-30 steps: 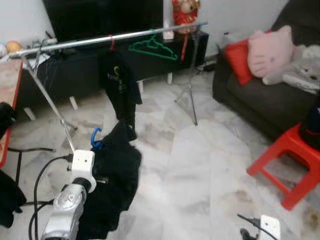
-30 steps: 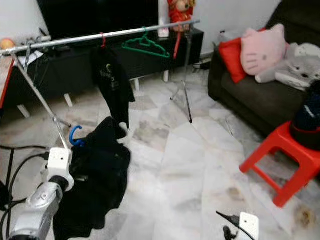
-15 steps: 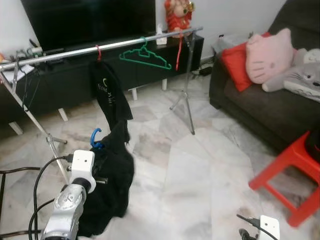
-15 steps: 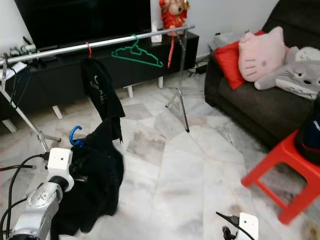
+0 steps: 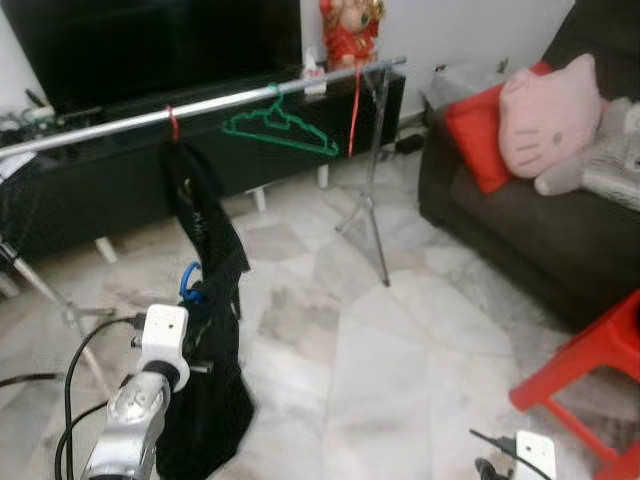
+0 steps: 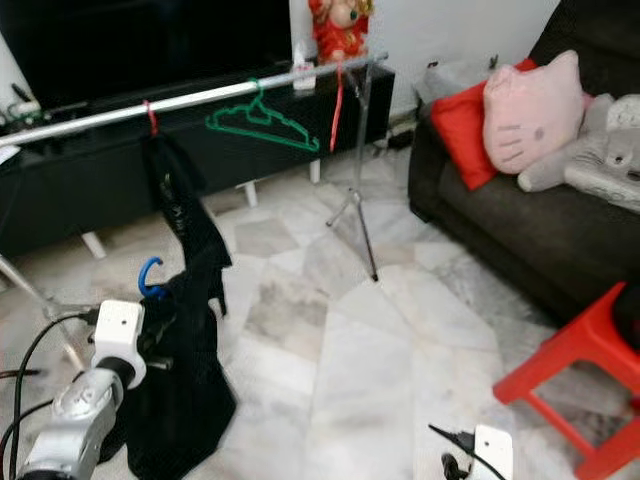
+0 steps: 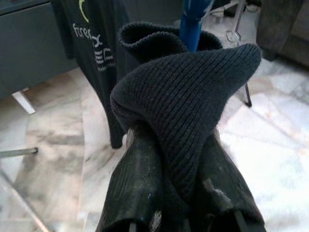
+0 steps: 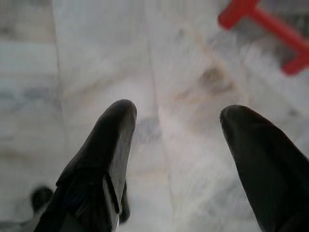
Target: Hang hanger
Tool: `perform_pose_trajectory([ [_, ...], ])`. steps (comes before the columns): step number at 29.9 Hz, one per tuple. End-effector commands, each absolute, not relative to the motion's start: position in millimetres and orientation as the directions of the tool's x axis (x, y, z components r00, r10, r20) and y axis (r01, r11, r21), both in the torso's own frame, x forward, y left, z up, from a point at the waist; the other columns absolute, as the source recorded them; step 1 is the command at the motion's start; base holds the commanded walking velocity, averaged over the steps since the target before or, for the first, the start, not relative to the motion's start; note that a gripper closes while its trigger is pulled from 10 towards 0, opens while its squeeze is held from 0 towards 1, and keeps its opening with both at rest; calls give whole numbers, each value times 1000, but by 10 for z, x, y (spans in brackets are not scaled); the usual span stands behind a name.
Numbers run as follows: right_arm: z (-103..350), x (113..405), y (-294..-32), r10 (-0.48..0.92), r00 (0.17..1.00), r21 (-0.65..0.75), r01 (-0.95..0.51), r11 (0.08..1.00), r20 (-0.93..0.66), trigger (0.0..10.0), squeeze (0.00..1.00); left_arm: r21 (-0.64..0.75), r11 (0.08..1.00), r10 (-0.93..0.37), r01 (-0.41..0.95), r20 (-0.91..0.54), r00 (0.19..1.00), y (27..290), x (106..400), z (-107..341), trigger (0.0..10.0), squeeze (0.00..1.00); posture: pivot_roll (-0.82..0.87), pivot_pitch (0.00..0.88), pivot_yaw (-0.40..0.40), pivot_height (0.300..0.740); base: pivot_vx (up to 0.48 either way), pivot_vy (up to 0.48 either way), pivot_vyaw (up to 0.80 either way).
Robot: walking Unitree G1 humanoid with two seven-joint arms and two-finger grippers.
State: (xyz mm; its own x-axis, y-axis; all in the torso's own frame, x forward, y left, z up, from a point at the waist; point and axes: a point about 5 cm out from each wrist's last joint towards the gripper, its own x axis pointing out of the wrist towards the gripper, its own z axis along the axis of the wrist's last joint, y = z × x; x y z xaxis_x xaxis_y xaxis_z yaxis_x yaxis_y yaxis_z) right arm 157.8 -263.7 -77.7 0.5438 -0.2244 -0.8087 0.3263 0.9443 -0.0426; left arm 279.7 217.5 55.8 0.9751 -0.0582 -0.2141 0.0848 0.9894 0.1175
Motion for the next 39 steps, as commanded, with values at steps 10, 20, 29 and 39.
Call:
perform_pose_trajectory([
  [10,-799,1601,-2539,-186,548,-25,287,958,-815,10000,0,150,986,-48,74,-169,984,2223,2854,663,10000,0,-46,0,7,740,429,0,544],
  [20,-811,1585,-2524,-169,542,-11,282,959,-823,10000,0,156,984,-56,85,-181,982,2212,2853,644,10000,0,-47,0,11,740,425,0,131],
  [29,-814,1576,-2526,-179,540,-14,296,955,-822,10000,0,159,983,-62,93,-191,980,2213,2842,628,10000,0,-45,0,12,740,420,0,0],
  [39,-816,1574,-2526,-185,537,-13,307,952,-823,10000,0,177,981,-44,82,-208,977,2221,2837,595,10000,0,-46,0,13,740,399,0,0],
])
